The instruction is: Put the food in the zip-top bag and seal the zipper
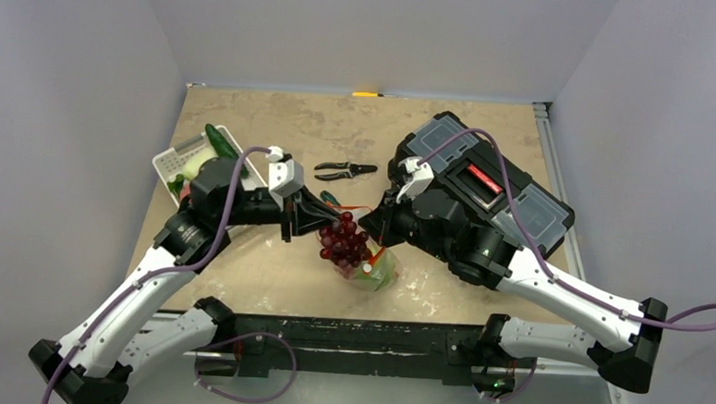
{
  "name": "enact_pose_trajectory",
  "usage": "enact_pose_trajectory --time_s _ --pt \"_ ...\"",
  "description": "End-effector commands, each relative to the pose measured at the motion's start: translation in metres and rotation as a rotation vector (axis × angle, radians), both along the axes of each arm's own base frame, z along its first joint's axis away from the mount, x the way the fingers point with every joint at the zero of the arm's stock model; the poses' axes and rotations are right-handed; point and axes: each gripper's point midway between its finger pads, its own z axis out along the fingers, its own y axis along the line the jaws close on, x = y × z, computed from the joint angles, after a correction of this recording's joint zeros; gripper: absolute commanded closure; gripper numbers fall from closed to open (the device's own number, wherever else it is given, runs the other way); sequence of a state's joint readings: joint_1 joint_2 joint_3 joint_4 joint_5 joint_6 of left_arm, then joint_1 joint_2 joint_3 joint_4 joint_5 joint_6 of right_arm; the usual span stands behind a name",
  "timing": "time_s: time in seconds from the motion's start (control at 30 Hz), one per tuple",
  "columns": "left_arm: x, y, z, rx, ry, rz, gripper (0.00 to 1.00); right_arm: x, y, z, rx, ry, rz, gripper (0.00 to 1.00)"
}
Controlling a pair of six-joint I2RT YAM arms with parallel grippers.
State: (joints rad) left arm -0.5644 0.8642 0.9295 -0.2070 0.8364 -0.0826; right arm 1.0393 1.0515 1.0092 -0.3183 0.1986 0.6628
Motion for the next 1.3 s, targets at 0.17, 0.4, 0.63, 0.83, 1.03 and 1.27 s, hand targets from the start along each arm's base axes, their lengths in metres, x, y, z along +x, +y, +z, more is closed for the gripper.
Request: enact_pose_trajectory --time_s 0.17,0.4,0.63,0.83,1.03,1.27 --pt "-0.009 0.019 0.061 -0.164 -0.272 0.095 1.00 0.004 0.012 0.025 0.096 -0.034 0.007 1.00" --pt "0.004 0.014 0.045 -0.108 -0.226 0.108 1.00 0.005 0.013 0.025 0.098 -0.033 0.010 1.00" --pt "0.030 0.001 0.014 -0.009 -0.087 0.124 1.00 0.004 0.014 0.028 0.104 -0.036 0.013 1.00" --pt "0.051 0.002 -0.005 0.109 0.025 0.206 0.62 0.003 0.014 0.027 0.108 -0.035 0.015 1.00" --pt "0.049 0.009 0.003 0.102 -0.024 0.250 0.23 0.003 0.012 0.023 0.107 -0.029 0.011 1.00" --pt "0.075 0.052 0.006 0.120 -0.001 0.585 0.22 0.004 0.014 0.024 0.099 -0.034 0.012 1.00"
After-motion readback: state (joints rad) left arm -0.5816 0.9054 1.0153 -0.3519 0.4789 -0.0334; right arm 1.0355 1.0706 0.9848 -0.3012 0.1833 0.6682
